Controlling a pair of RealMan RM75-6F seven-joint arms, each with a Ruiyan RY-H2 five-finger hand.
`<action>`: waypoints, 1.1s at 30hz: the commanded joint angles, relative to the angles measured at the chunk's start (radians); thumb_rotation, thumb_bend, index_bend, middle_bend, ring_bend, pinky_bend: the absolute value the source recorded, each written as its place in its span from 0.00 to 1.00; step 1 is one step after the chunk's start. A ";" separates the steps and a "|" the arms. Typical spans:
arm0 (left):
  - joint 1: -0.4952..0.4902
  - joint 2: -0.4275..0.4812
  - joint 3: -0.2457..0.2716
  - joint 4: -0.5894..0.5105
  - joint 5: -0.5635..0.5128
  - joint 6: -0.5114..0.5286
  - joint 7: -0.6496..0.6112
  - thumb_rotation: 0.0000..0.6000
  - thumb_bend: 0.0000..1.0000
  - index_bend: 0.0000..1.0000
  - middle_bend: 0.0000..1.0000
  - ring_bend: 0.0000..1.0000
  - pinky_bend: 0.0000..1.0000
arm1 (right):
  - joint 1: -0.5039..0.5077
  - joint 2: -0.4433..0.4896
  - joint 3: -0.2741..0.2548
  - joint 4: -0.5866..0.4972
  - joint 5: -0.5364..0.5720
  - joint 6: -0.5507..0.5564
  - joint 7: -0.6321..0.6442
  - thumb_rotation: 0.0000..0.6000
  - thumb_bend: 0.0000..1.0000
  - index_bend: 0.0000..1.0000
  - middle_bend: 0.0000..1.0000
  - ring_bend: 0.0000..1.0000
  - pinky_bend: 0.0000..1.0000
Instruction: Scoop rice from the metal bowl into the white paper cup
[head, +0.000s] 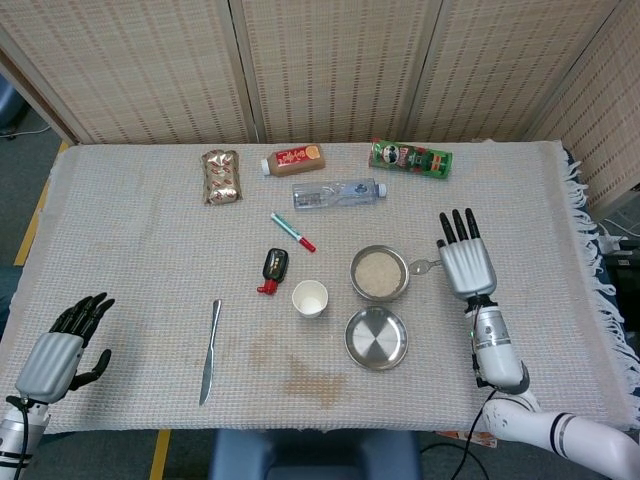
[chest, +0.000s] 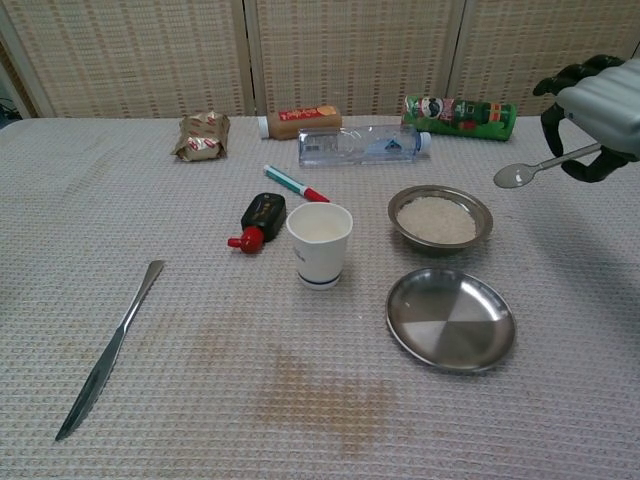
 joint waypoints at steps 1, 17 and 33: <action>-0.001 0.000 0.001 0.001 0.000 -0.002 -0.002 1.00 0.45 0.00 0.00 0.00 0.13 | 0.068 -0.033 0.014 0.028 0.062 -0.038 -0.110 1.00 0.32 0.70 0.09 0.00 0.00; -0.010 -0.001 0.001 0.010 -0.004 -0.018 -0.014 1.00 0.45 0.00 0.00 0.00 0.13 | 0.161 -0.149 -0.058 0.126 0.102 -0.051 -0.299 1.00 0.32 0.69 0.09 0.00 0.00; -0.011 0.002 0.007 0.006 -0.001 -0.021 -0.014 1.00 0.45 0.00 0.00 0.00 0.13 | 0.215 -0.226 -0.087 0.168 0.144 -0.066 -0.370 1.00 0.32 0.69 0.09 0.00 0.00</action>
